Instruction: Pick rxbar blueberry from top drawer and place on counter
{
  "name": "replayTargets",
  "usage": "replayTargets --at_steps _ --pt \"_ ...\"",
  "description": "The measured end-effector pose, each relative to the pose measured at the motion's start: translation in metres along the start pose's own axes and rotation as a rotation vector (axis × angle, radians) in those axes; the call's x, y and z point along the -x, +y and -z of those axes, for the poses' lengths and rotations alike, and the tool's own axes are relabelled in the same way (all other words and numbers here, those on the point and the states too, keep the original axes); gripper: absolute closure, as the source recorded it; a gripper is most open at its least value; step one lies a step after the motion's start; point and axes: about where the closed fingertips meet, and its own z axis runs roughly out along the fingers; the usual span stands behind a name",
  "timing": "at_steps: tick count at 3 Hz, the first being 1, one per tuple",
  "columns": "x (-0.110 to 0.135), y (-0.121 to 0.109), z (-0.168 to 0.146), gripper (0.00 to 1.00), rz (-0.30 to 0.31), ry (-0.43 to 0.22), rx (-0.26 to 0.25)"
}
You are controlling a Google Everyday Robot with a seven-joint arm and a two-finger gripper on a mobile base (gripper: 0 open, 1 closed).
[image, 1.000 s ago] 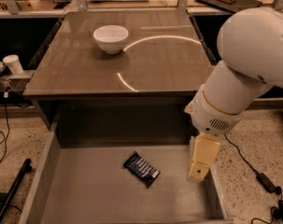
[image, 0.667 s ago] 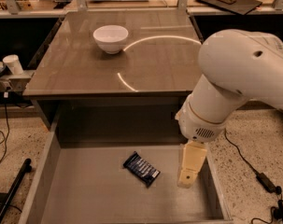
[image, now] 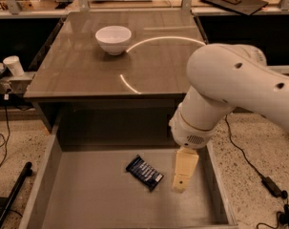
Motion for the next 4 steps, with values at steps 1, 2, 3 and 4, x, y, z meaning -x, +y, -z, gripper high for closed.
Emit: replayTargets --at_steps 1,2,3,4 --pt "0.01 -0.006 -0.025 0.0 0.021 -0.006 0.008" --pt "0.015 -0.009 -0.037 0.0 0.024 -0.012 -0.003" --pt "0.017 -0.011 -0.048 0.0 0.011 -0.01 -0.03" --pt "0.022 -0.015 -0.065 0.0 -0.015 -0.006 -0.079"
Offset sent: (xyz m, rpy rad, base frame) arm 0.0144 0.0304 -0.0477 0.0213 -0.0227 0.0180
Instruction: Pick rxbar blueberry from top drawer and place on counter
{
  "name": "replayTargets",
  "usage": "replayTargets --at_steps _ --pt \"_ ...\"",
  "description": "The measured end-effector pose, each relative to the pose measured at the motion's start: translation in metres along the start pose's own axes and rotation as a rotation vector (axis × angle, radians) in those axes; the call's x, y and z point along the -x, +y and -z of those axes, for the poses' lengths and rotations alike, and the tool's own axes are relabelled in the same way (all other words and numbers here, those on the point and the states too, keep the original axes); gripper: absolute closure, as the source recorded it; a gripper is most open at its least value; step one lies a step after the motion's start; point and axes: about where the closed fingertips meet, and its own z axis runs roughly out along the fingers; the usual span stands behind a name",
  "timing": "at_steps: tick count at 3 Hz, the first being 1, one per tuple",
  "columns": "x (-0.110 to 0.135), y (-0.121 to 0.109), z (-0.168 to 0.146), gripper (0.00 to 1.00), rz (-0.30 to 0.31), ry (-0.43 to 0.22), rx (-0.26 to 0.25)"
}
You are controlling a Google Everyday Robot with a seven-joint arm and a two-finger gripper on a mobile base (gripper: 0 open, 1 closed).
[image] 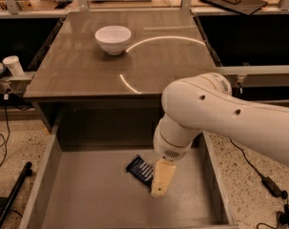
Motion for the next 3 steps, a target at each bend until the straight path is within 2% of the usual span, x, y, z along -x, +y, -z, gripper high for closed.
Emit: replayTargets --at_steps 2,3 --pt "0.006 -0.008 -0.026 0.0 0.001 -0.002 0.017" --pt "0.005 -0.01 -0.051 0.0 -0.017 -0.013 0.049"
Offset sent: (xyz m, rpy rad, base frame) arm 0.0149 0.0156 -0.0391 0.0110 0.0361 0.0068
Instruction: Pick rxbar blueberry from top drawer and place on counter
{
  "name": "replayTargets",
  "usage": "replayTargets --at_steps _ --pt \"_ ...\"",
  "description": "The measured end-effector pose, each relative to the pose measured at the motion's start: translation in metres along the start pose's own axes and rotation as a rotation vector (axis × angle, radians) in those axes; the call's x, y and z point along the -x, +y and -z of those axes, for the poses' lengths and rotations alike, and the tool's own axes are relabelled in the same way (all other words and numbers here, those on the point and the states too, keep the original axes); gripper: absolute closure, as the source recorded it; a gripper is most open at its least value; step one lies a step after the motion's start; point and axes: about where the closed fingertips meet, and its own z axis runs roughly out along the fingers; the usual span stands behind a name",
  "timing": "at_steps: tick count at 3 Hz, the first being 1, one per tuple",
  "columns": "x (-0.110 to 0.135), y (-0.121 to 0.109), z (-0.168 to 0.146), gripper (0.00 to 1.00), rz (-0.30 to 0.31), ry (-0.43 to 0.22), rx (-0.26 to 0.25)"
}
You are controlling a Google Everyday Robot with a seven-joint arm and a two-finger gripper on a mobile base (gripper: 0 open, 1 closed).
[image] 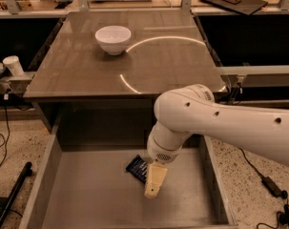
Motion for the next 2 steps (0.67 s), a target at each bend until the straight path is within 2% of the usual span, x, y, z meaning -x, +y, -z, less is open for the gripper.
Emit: replayTargets --at_steps 1,2 --pt "0.0 0.0 0.0 0.0 0.0 0.0 0.0" --pt "-0.0011 -0.0009 -0.0012 0.0 -0.015 0.0 -0.023"
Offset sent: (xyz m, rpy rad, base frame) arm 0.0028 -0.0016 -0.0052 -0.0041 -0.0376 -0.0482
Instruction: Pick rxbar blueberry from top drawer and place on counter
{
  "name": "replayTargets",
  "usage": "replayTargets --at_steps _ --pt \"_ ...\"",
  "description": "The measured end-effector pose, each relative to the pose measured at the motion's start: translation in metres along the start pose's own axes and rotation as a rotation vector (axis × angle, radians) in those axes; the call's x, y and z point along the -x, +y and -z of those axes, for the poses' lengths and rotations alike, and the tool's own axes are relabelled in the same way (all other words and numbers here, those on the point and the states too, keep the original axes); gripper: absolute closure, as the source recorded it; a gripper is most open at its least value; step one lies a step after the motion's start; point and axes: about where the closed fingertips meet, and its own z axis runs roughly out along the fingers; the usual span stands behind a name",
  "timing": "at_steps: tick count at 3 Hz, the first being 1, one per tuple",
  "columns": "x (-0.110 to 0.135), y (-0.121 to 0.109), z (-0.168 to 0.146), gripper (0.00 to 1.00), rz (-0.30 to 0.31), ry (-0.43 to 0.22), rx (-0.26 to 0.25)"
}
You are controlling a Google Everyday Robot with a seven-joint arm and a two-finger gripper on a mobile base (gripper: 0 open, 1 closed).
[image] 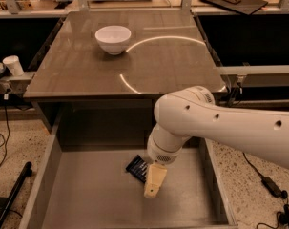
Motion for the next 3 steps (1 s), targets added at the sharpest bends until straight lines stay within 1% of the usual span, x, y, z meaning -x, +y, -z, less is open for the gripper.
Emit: replayTargets --at_steps 1,2,3 --pt "-0.002 -0.004 -0.02 0.0 -0.004 0.009 -0.006" --pt "-0.003 -0.002 -0.038 0.0 0.001 0.017 0.014" --pt "-0.004 0.003 -0.056 0.0 0.001 0.023 0.055"
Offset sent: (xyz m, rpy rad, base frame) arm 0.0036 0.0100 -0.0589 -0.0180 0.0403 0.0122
